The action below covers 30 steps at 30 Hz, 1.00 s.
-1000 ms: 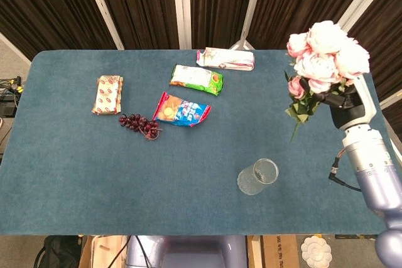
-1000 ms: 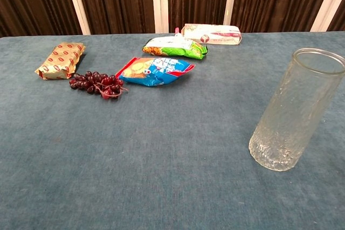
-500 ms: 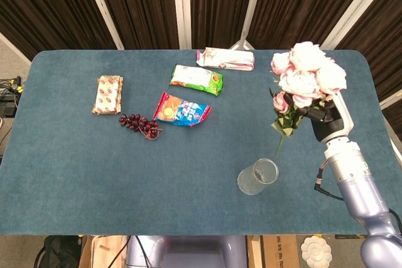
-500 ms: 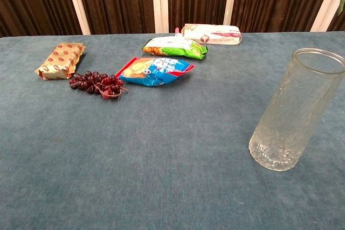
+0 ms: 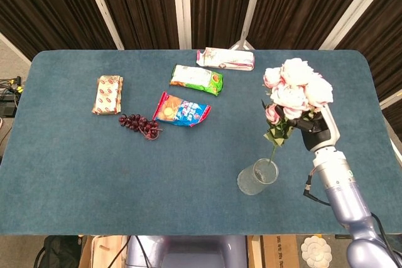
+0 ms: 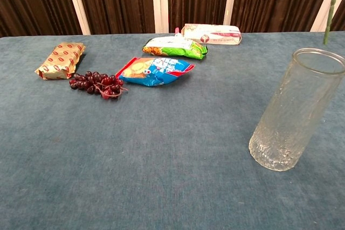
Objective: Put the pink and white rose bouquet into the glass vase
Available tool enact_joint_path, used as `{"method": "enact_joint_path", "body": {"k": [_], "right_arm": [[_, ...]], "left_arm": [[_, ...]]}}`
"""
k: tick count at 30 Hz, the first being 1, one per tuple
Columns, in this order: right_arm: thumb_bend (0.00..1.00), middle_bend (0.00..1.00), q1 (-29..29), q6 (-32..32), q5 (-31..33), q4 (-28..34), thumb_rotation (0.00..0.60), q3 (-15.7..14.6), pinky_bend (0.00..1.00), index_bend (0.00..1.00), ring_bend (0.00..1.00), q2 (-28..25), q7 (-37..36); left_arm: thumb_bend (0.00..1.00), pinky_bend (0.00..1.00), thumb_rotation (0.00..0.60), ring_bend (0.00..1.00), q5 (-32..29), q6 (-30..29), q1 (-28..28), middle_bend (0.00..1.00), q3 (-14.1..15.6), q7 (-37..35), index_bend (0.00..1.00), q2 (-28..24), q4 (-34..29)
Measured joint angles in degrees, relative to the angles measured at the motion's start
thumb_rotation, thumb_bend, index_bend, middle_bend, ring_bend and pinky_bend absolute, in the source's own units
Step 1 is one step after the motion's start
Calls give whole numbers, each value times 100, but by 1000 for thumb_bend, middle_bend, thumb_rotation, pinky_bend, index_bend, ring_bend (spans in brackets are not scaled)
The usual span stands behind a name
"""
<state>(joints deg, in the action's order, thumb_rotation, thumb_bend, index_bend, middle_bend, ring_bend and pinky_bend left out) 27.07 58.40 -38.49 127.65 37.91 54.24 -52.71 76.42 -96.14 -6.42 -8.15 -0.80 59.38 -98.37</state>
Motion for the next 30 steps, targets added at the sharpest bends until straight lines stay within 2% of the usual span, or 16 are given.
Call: {"method": "enact_joint_path", "body": {"k": [8,16,24,30], "right_arm": [[218,530,-180,32,-325,-182,600,-176,38,603,554,319,-49],[218,531,-466,1,-707,-217,600,-240,38,609,554,419,-293],[224,533,-833,69,-1443,-258,600,-306,38,631,554,545,-715],[224,533,-1107,125,-2071,-309,600,-485,38,631,554,646,-1043]], "left_arm": [[188,0,600,0,8,19,12,0,6,19,97,3,10],[188,0,600,0,7,19,17,0,10,70,97,18,4],[188,0,600,0,-33,39,25,0,10,144,97,27,-39],[188,0,600,0,-37,38,27,0,9,163,97,35,-46]]}}
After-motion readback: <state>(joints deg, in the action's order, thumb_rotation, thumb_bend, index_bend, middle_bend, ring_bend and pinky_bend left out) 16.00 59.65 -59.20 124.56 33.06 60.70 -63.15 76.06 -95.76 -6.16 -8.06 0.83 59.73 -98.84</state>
